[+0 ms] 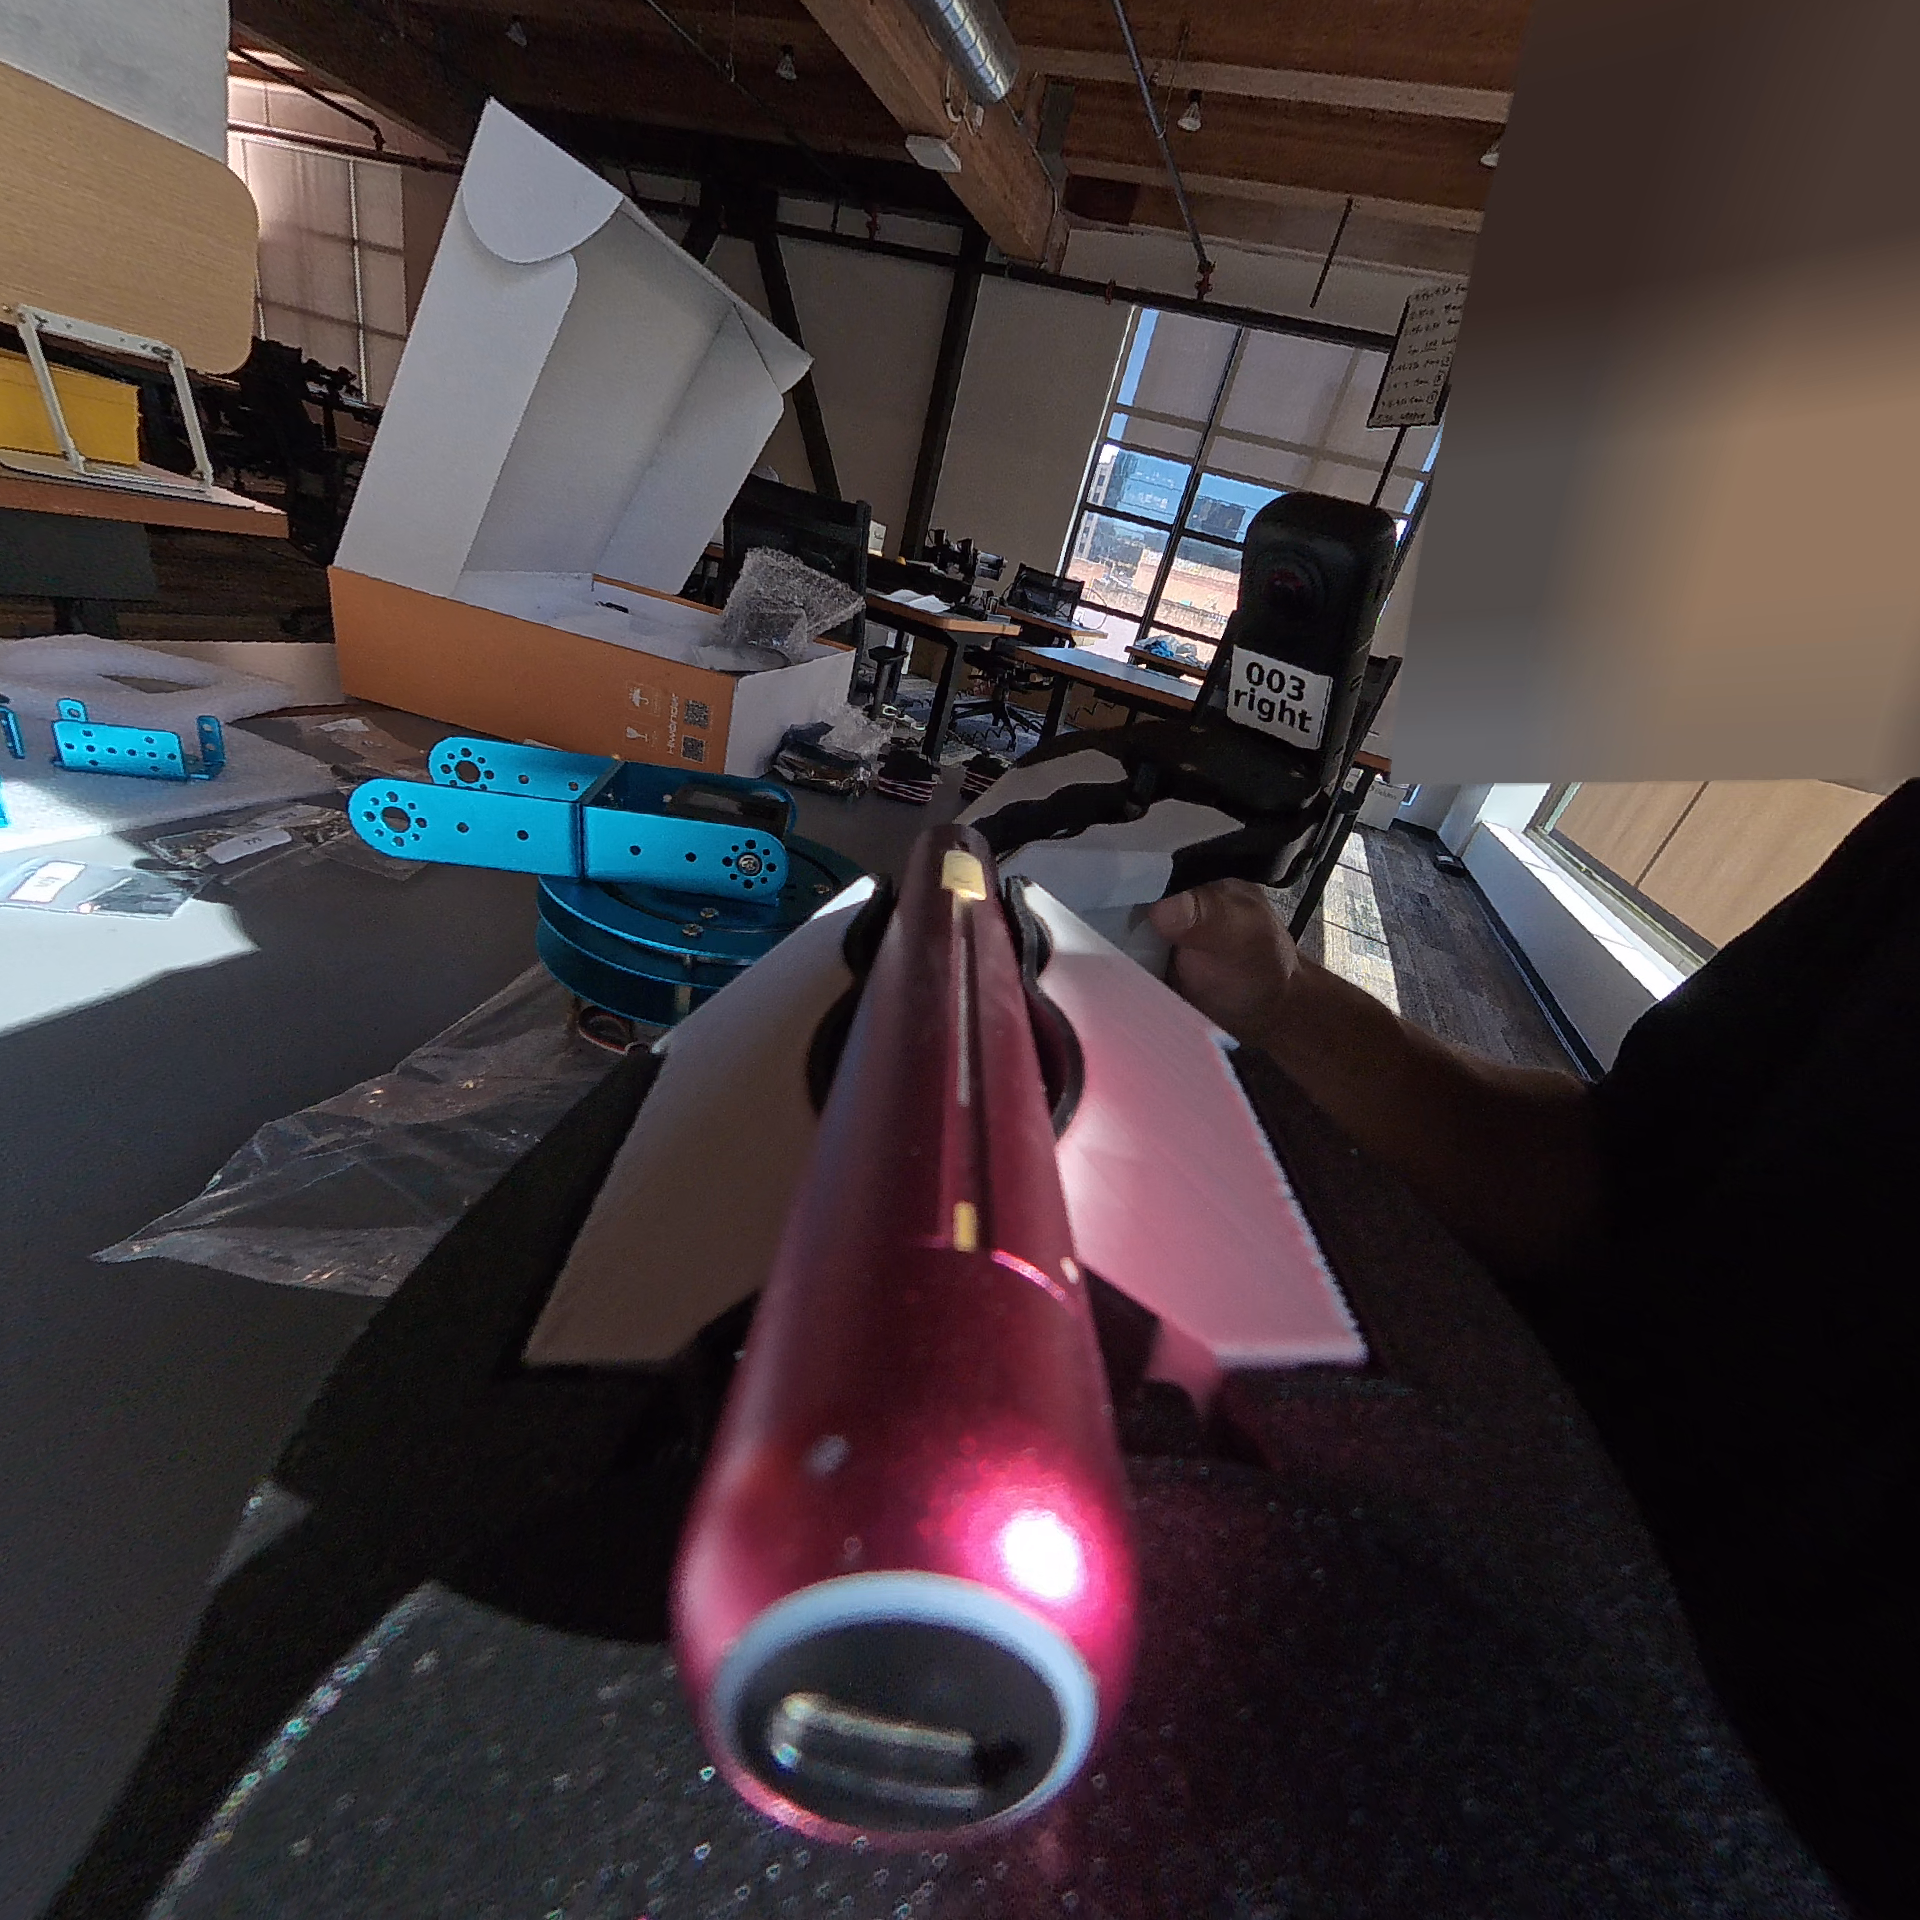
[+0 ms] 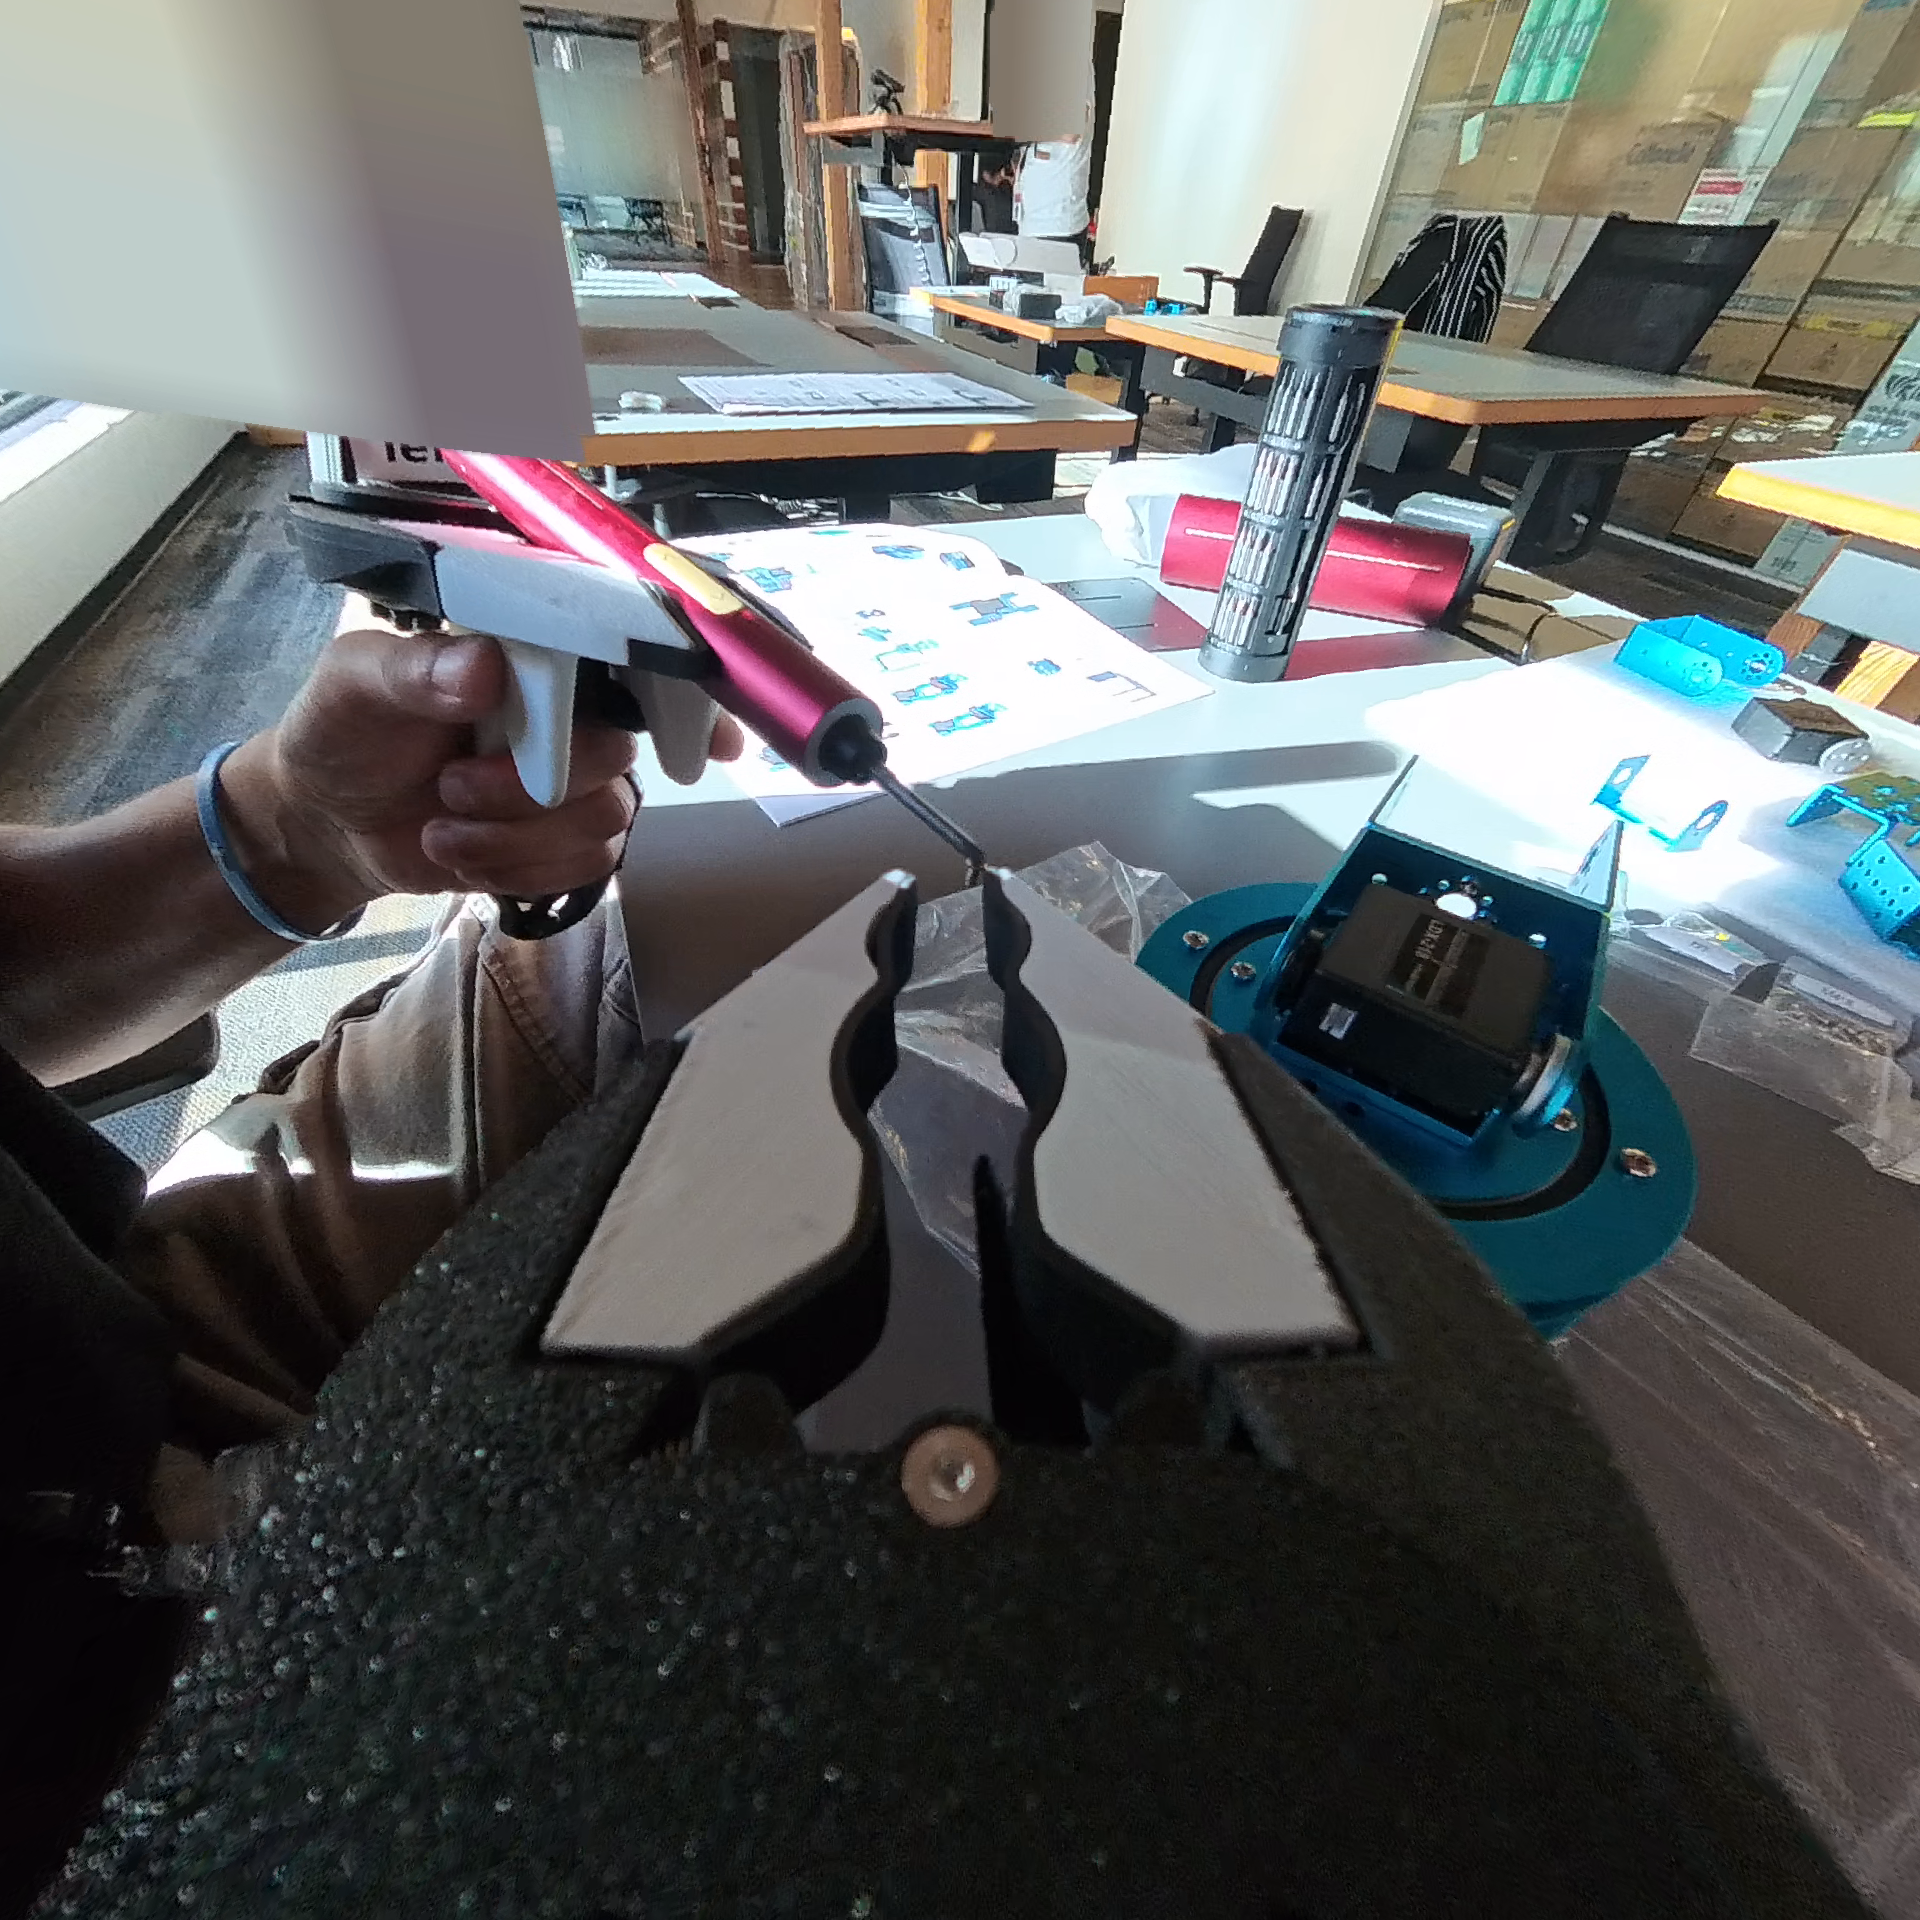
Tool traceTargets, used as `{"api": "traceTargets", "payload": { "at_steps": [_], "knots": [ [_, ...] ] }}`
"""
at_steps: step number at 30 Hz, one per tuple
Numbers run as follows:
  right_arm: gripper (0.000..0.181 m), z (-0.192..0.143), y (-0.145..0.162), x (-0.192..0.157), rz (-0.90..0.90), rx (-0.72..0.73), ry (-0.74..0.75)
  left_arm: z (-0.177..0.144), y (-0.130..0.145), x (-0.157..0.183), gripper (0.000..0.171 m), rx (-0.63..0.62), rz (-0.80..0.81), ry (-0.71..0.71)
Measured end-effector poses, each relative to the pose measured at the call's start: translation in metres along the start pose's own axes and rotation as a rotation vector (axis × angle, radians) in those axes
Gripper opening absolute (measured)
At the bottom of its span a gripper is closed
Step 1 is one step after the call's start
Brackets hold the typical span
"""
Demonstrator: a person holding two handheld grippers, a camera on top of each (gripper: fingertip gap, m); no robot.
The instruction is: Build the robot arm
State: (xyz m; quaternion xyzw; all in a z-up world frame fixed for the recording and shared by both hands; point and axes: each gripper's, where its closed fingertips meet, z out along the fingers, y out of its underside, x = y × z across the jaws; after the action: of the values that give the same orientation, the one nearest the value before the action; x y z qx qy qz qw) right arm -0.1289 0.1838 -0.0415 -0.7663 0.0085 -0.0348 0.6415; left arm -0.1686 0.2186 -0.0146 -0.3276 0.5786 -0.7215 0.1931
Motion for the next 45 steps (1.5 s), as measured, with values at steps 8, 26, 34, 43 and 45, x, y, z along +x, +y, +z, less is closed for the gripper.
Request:
{"api": "traceTargets", "payload": {
  "at_steps": [8,26,34,43,45],
  "knots": [
    [0.003,-0.003,-0.004,0.001,0.018,0.026,-0.004,-0.001,-0.001,0.001,0.019,0.002,-0.004,0.004],
    [0.000,-0.003,0.006,0.003,-0.120,-0.059,0.050,-0.002,0.004,0.004,0.020,-0.034,0.037,-0.001],
    [0.000,-0.003,0.005,0.003,-0.136,-0.056,0.054,-0.003,0.004,0.003,0.020,-0.040,0.043,-0.008],
    [0.000,-0.001,0.012,0.002,-0.187,-0.103,0.061,-0.003,0.011,0.005,0.020,-0.076,0.059,-0.004],
    [0.000,-0.001,0.018,0.002,-0.254,-0.150,0.073,-0.002,0.015,0.006,0.020,-0.116,0.076,-0.005]
  ]
}}
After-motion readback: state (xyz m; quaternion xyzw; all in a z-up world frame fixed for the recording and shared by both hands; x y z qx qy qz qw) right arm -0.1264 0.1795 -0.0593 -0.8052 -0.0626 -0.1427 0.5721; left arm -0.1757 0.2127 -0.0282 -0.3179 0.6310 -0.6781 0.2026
